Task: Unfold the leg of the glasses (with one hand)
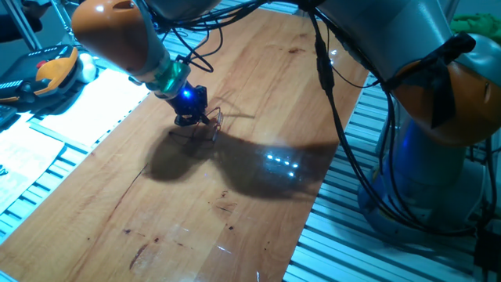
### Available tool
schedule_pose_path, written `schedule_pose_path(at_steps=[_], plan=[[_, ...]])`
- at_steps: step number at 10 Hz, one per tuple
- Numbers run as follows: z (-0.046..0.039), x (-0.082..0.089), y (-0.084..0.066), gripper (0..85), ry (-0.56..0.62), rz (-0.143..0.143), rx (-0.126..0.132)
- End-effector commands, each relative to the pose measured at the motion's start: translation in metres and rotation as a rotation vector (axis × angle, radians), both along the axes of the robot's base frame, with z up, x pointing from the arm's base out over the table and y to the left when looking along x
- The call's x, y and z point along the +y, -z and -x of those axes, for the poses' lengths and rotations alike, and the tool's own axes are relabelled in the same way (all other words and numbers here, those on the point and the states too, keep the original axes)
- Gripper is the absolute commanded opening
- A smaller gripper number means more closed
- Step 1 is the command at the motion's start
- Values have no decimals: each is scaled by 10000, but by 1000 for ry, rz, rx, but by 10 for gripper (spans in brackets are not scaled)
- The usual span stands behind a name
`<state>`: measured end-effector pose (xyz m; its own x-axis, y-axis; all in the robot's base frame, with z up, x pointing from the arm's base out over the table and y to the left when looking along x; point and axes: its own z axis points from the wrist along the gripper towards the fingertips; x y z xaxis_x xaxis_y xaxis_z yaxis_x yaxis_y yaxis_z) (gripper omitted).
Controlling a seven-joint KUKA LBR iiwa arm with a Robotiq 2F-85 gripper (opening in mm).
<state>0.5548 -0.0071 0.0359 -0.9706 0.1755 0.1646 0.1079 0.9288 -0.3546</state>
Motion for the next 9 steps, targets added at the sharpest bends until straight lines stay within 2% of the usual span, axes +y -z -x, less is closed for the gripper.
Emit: schedule_pose_path(at_steps=[1, 2, 4, 9], plan=[[-8, -3, -4, 0, -1, -3, -2], [-26, -14, -24, 0, 2, -13, -9], [-100, -57, -59, 0, -12, -13, -22], [-203, -154, -4, 0, -38, -10, -40]])
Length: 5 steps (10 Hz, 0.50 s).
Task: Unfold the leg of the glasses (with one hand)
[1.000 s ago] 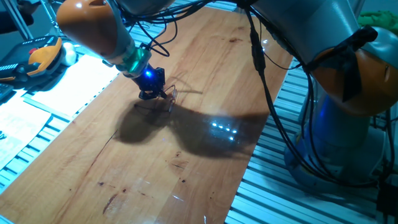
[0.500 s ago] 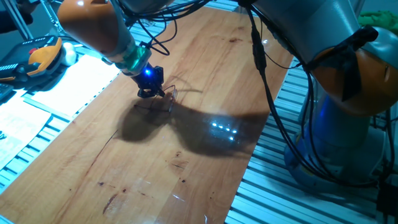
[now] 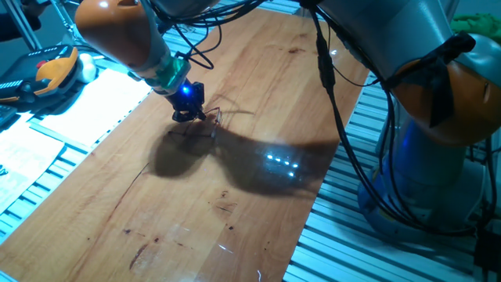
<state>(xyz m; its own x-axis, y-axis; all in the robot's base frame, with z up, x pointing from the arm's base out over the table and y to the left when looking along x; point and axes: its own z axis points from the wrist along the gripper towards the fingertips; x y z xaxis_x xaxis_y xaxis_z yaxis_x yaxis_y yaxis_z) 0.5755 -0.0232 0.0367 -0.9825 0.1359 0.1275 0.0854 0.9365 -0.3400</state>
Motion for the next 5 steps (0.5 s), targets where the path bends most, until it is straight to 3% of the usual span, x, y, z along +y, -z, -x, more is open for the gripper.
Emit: schedule_pose_path(at_steps=[1, 3, 5], plan=[[-22, -32, -30, 0, -4, -5, 8], [-27, -5, -80, 0, 1, -6, 19], [-30, 4, -66, 0, -1, -12, 14]])
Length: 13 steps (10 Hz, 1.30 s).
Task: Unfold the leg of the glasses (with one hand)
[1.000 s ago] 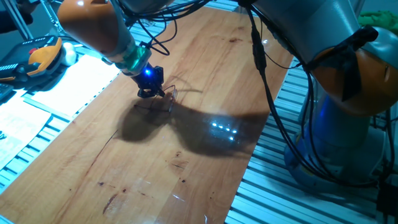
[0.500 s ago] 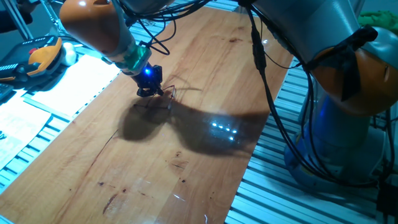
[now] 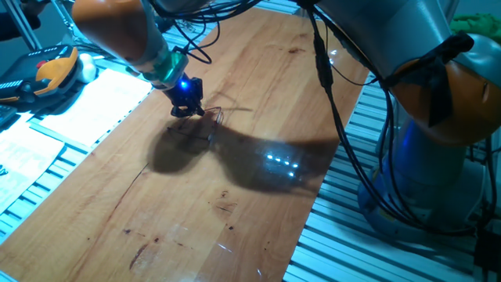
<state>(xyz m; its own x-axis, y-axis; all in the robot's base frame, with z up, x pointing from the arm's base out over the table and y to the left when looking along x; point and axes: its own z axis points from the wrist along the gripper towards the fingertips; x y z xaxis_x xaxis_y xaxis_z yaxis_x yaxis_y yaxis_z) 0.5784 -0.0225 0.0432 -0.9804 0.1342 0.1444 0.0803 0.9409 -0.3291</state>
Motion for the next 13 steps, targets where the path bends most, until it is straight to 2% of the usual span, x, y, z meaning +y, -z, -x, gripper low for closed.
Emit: schedule_pose_path(at_steps=[1, 4, 5, 7, 8, 9, 13], plan=[[8, 38, 21, 0, 4, -8, 2], [31, 176, 104, 0, 22, -13, -13], [18, 166, 118, 0, 27, -21, -28], [-25, 79, 100, 0, 21, -30, -59], [-41, 6, 60, 0, 14, -30, -65], [-45, -29, 45, 0, 5, -17, -69], [-12, -133, 91, 0, -15, -10, -90]])
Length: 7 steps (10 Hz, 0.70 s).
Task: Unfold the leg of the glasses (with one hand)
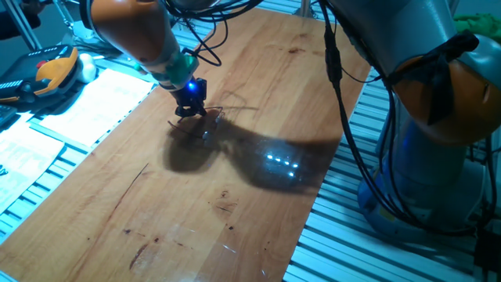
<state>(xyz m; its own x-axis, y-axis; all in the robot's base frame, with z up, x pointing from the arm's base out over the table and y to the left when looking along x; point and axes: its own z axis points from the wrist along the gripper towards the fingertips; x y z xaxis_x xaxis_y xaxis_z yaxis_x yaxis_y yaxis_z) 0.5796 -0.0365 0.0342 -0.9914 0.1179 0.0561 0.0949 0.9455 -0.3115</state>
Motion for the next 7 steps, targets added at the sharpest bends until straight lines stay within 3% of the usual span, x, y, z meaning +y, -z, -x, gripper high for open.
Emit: schedule_pose_path(at_steps=[1, 4, 7], plan=[[2, -9, 2, 0, 0, -1, 0], [15, -42, 17, 0, 0, 2, -15], [22, -83, 6, 0, 13, -23, -19]])
